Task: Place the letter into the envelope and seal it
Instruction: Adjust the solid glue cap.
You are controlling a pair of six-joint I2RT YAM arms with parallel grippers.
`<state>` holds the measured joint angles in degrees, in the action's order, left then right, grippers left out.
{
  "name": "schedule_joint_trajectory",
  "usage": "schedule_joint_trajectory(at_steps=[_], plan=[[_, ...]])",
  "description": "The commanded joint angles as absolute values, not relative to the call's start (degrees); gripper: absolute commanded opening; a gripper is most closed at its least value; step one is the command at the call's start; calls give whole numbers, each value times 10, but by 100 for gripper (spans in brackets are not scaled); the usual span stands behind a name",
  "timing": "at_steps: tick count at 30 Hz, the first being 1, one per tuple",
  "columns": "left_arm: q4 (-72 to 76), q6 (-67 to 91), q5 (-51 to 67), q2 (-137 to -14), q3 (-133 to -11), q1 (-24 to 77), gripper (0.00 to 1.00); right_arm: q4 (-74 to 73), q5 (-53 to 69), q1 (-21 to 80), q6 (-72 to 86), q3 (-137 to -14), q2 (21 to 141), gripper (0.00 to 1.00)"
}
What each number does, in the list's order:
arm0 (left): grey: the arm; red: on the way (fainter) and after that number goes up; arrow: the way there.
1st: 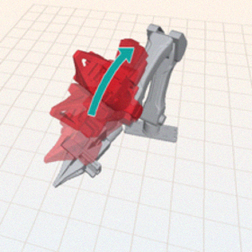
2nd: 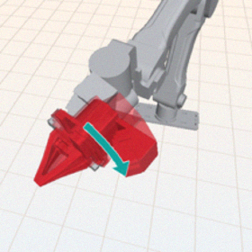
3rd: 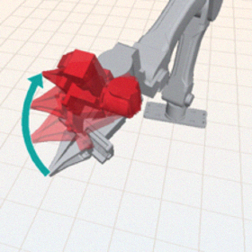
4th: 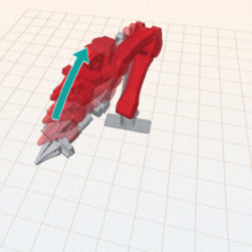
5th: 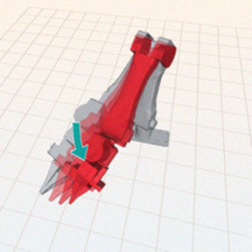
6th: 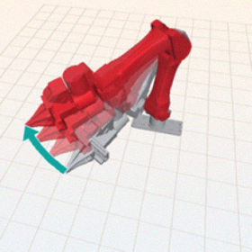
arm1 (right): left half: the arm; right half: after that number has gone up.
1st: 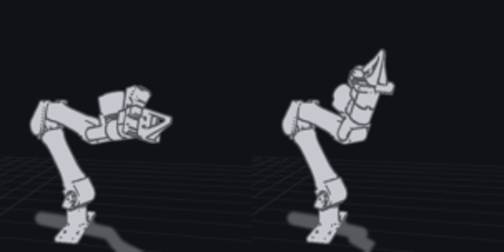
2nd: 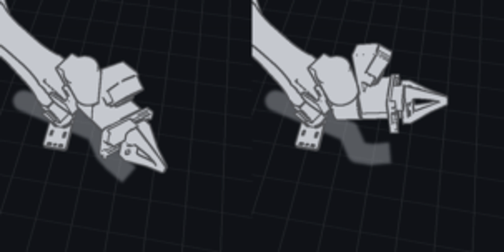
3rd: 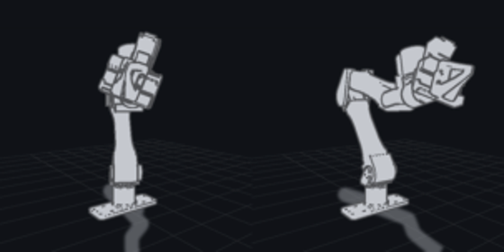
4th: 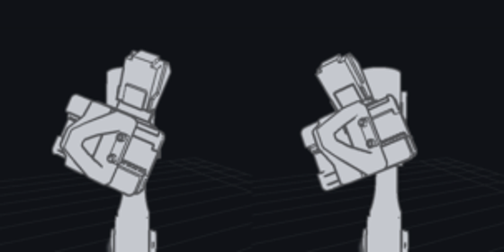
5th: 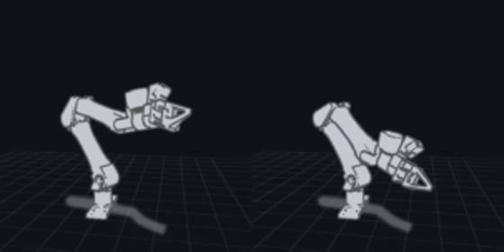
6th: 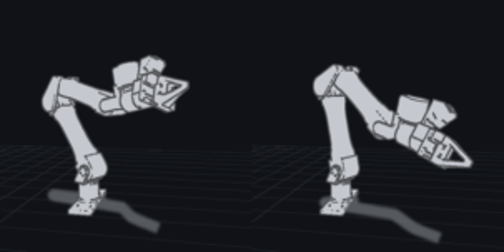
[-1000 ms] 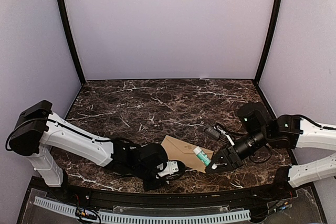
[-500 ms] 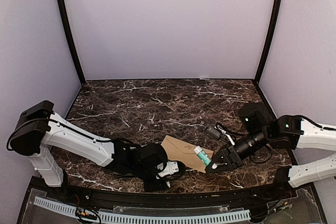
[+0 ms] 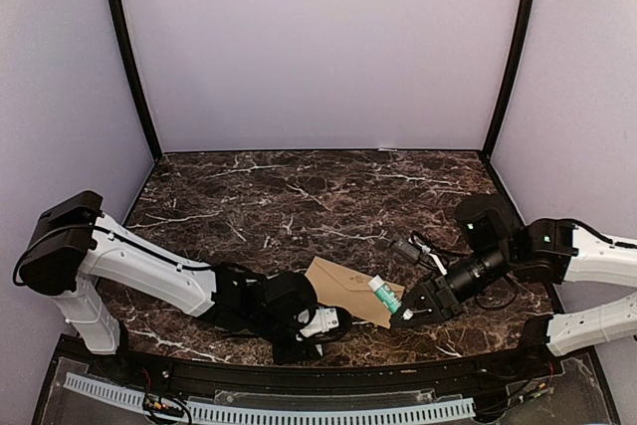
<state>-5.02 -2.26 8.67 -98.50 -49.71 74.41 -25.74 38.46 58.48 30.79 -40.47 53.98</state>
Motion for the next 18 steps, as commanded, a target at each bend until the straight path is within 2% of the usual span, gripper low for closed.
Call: schedule_joint_trajectory(at_steps=[1, 5, 12, 18], plan=[[-71, -17, 104, -986, -483, 743, 24, -240, 383, 583, 309, -400, 530, 0], [-68, -12, 94, -965, -479, 743, 17, -244, 389, 583, 307, -396, 532, 0], [-93, -39, 43, -848, -500, 743, 15, -244, 450, 608, 311, -379, 559, 0], [-73, -126, 51, -765, -515, 743, 16, -234, 494, 666, 323, -404, 613, 0]])
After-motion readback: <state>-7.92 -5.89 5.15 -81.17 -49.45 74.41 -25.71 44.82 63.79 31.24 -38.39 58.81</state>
